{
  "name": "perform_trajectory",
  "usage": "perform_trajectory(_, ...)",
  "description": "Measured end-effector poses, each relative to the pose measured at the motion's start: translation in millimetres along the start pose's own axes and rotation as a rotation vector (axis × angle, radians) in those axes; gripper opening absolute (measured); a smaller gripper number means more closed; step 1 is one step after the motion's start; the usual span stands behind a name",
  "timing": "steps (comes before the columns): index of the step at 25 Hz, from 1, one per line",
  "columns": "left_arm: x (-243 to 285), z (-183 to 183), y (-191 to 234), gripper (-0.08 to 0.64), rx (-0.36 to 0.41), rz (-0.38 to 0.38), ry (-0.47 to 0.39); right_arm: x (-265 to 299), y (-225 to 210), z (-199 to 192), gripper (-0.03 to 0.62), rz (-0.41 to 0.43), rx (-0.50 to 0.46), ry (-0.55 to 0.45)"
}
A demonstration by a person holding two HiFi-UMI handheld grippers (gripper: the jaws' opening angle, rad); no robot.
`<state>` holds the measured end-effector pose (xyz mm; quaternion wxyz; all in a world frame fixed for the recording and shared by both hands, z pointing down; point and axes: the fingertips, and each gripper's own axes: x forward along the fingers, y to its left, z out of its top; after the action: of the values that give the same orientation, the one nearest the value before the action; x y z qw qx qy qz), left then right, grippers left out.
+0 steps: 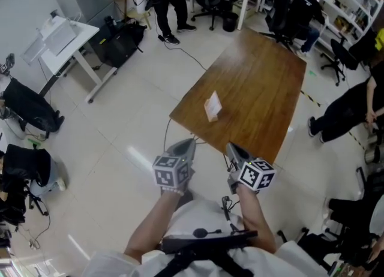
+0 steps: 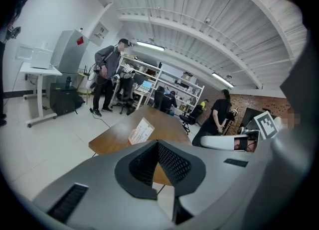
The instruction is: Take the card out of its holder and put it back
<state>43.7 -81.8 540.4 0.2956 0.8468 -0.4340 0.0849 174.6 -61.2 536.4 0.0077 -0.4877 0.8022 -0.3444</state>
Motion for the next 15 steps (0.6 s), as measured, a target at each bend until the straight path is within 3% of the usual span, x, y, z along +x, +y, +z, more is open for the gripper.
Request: perform_trajectory(15,23.1,27.1,53.8,-0.005,0.012,-0.097,0.048,52.9,-15.4,24.0,0.000,-0.159,0.031,-0.072)
